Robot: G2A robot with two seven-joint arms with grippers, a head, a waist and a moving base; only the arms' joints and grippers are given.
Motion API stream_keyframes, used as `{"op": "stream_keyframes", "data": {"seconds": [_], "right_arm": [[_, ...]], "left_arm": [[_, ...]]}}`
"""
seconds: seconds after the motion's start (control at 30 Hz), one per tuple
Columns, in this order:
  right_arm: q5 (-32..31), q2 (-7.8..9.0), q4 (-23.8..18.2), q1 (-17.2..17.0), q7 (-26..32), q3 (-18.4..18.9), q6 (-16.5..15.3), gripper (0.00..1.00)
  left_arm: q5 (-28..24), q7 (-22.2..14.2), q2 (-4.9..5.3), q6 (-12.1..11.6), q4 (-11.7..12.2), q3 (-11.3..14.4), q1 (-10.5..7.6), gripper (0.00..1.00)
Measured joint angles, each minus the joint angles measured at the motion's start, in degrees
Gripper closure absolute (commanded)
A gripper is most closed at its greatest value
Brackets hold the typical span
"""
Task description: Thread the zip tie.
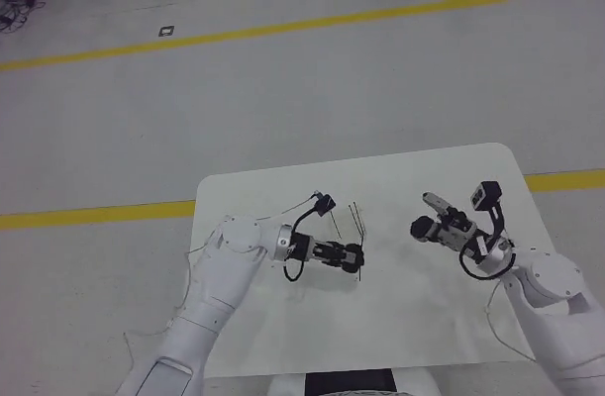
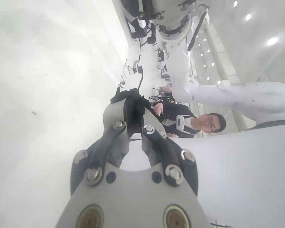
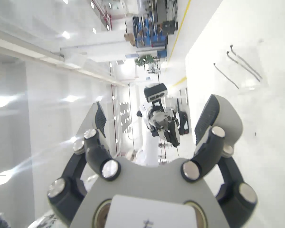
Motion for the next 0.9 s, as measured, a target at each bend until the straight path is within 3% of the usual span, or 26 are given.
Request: {"op": "stream_keyframes", "data": {"seconds": [0.07,0.4,0.47,0.53,0.7,0.9], "right_arm": [[0.0,0.05,0.3,0.4,2.6,-0.7,-0.7,0.0],[0.1,0.04,0.3,0.4,2.5,-0.6,-0.7,0.0],[0.5,0.01,0.2,0.4,2.5,-0.6,-1.1,0.0],[1.6,0.07,0.9,0.6,4.4,-0.6,-3.7,0.0],[-0.6,0.36,5.1,3.5,12.9,-2.6,-10.1,0.0],[-2.7,-0.08,9.7,8.4,15.3,-7.7,-14.4,0.0]], "left_arm": [[-0.6,0.0,0.97,0.0,-0.4,1.5,-0.58,1.0],[-0.6,0.6,0.93,0.2,-0.4,1.6,-0.23,1.0],[-1.9,0.5,1.05,0.6,-0.1,2.1,0.09,1.0],[-6.2,0.0,1.3,0.1,0.3,3.4,0.32,1.0],[-15.9,0.0,3.38,0.0,1.3,7.7,-1.22,1.0],[-22.3,0.0,6.16,0.0,1.6,11.8,-3.19,1.0]]}}
